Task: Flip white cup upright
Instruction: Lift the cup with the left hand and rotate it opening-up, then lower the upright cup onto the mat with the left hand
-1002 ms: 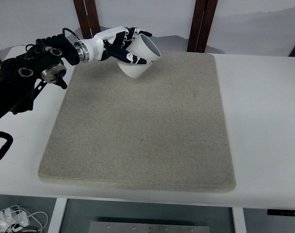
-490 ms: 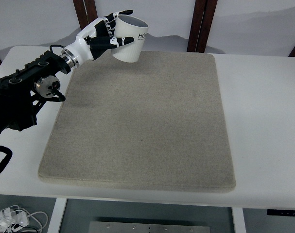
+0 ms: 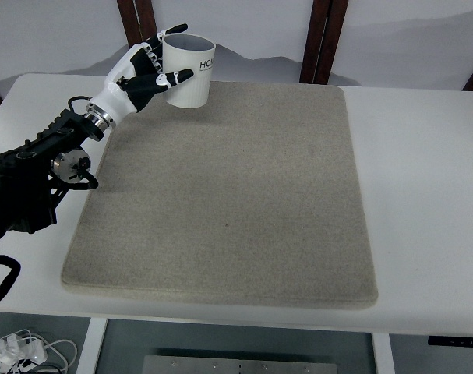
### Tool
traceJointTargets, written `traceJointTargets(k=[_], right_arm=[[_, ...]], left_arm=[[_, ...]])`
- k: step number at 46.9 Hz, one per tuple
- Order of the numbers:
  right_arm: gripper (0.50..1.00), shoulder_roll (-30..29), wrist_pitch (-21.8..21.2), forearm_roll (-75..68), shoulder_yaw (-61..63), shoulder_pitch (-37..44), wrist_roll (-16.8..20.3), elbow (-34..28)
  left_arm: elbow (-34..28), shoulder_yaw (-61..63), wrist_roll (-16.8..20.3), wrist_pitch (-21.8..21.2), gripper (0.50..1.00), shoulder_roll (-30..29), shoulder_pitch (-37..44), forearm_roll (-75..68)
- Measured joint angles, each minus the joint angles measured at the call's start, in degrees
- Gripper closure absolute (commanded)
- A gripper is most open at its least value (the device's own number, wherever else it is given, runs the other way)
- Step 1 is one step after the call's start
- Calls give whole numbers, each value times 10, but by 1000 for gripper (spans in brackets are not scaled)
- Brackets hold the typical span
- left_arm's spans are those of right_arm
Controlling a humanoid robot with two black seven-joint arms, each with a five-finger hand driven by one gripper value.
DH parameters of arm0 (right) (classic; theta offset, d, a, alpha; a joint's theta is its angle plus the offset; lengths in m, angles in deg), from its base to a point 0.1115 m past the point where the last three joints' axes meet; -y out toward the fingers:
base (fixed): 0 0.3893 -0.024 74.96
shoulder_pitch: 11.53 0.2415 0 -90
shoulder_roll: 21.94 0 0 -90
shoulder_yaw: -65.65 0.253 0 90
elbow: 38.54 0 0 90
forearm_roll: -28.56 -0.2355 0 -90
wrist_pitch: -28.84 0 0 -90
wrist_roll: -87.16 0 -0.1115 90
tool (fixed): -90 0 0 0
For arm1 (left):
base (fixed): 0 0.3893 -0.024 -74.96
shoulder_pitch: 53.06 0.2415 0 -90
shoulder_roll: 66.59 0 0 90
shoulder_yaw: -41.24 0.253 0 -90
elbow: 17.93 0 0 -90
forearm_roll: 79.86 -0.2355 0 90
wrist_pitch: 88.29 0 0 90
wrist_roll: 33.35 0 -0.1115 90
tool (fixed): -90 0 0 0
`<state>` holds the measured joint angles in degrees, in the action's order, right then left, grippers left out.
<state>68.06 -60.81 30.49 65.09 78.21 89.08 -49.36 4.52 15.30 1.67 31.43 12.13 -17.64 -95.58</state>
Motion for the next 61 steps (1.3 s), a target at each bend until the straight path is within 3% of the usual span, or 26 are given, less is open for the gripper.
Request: traceJointTargets(k=[26, 36, 49, 53, 56, 61], right_arm=[[548, 0, 0, 0, 0, 0, 0, 0], [548, 0, 0, 0, 0, 0, 0, 0], [548, 0, 0, 0, 0, 0, 0, 0], [548, 0, 0, 0, 0, 0, 0, 0], [548, 0, 0, 0, 0, 0, 0, 0], [548, 0, 0, 0, 0, 0, 0, 0]], left_arm=[[-41, 8, 0, -1, 952, 29, 38, -4], [-41, 16, 0, -2, 868, 29, 55, -5], [-41, 22, 0, -4, 724, 28, 58, -5], [-40, 21, 0, -4, 620, 28, 59, -5], [-40, 19, 0, -4, 609, 28, 60, -5], [-37, 21, 0, -4, 547, 28, 60, -4]])
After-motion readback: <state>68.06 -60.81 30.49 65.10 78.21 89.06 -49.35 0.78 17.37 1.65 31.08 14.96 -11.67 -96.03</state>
